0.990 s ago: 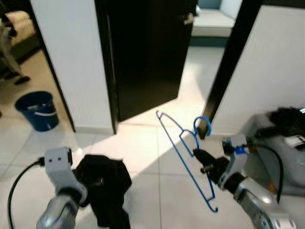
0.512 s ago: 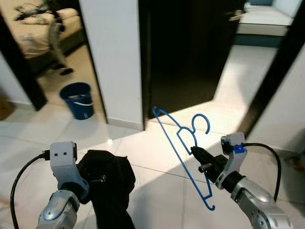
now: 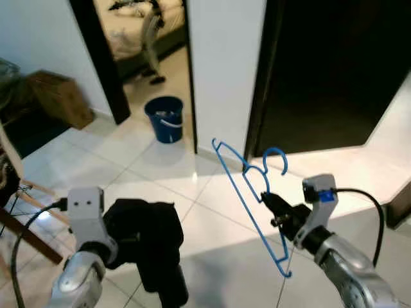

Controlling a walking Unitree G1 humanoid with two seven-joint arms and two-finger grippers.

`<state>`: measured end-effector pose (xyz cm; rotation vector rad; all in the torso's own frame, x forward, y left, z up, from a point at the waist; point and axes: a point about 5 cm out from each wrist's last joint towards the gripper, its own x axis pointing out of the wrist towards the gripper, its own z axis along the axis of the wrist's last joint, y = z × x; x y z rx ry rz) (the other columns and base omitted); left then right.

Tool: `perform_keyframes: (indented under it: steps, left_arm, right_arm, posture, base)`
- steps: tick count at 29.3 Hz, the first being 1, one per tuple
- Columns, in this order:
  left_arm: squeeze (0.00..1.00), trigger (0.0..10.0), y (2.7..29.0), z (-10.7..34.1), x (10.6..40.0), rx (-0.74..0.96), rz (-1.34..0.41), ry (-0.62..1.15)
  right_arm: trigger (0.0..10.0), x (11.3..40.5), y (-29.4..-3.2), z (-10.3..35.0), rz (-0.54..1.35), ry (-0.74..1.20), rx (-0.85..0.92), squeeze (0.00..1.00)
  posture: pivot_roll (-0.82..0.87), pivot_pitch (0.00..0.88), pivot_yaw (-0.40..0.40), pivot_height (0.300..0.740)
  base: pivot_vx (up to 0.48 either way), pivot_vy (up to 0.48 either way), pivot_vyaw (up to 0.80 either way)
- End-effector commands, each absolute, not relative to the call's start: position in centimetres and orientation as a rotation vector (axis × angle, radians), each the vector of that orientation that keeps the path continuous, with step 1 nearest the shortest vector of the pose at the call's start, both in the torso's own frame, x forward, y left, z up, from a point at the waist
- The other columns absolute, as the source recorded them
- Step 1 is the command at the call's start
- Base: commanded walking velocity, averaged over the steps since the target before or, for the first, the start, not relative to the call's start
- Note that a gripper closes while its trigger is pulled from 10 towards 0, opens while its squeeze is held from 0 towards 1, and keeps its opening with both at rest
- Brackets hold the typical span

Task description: Hang hanger

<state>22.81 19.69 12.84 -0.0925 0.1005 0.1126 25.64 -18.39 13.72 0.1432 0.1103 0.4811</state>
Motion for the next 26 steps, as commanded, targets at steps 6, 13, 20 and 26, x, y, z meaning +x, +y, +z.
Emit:
perform_keyframes:
  steps: [6,13,20,26]
  left_arm:
    - [0.0,10.0,19.78,13.62,22.84,-0.061,0.123,0.058]
    - [0.0,10.0,19.73,13.66,22.96,-0.059,0.137,0.06]
    - [0.0,10.0,19.62,13.64,22.93,-0.065,0.142,0.059]
    - [0.0,10.0,19.55,13.55,22.95,-0.073,0.139,0.069]
  right_arm:
    - [10.0,25.23,-18.33,13.48,0.496,0.129,0.155,0.0]
    - [10.0,25.17,-18.31,13.54,0.518,0.132,0.153,0.0]
    - [10.0,25.16,-18.38,13.53,0.526,0.135,0.151,0.0]
    - [10.0,25.1,-18.39,13.59,0.533,0.13,0.151,0.0]
  posture:
    - [-0.06,0.067,0.04,0.74]
    - [-0.07,0.068,0.039,0.74]
    - [-0.06,0.069,0.039,0.74]
    - [-0.07,0.07,0.041,0.74]
  base:
    - [0.0,0.0,0.72]
    - [0.0,0.0,0.72]
    - [0.0,0.0,0.72]
    - [0.054,0.0,0.71]
